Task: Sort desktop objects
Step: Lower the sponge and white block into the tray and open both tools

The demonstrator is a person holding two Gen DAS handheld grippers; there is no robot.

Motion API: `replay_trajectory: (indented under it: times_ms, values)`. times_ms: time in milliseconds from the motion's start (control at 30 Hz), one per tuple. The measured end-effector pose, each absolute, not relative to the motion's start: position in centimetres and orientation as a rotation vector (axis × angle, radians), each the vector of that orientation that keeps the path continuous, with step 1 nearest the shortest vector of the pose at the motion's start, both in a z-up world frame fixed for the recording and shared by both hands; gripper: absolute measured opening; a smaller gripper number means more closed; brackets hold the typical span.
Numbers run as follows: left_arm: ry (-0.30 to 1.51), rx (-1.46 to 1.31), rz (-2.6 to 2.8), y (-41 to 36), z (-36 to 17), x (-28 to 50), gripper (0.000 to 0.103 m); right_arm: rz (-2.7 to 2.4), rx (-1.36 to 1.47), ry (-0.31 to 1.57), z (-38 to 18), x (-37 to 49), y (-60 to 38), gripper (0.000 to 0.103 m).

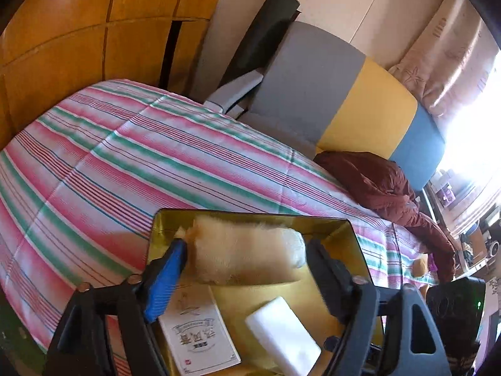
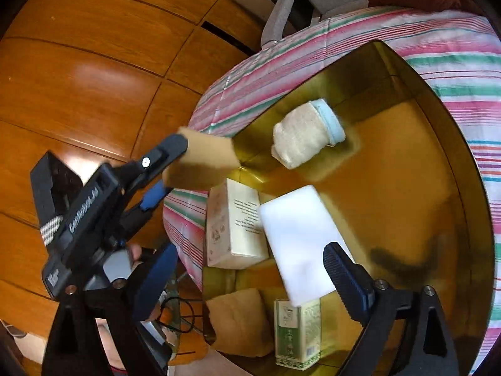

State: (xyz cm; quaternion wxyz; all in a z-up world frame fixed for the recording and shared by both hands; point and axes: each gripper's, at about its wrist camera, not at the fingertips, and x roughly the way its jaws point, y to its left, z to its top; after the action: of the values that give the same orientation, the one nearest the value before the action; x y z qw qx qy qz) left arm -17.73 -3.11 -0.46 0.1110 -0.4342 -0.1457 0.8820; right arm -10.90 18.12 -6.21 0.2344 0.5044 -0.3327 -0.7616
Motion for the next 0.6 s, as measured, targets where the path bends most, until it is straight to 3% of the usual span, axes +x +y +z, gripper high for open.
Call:
replay_trajectory:
  times_ms: [600]
  values:
    - [-0.46, -1.118, 2.808, -7.6, 2.9, -8.8, 0.082, -1.977, 1.466, -0.873, -9.0, -12.0, 15.6, 0.095]
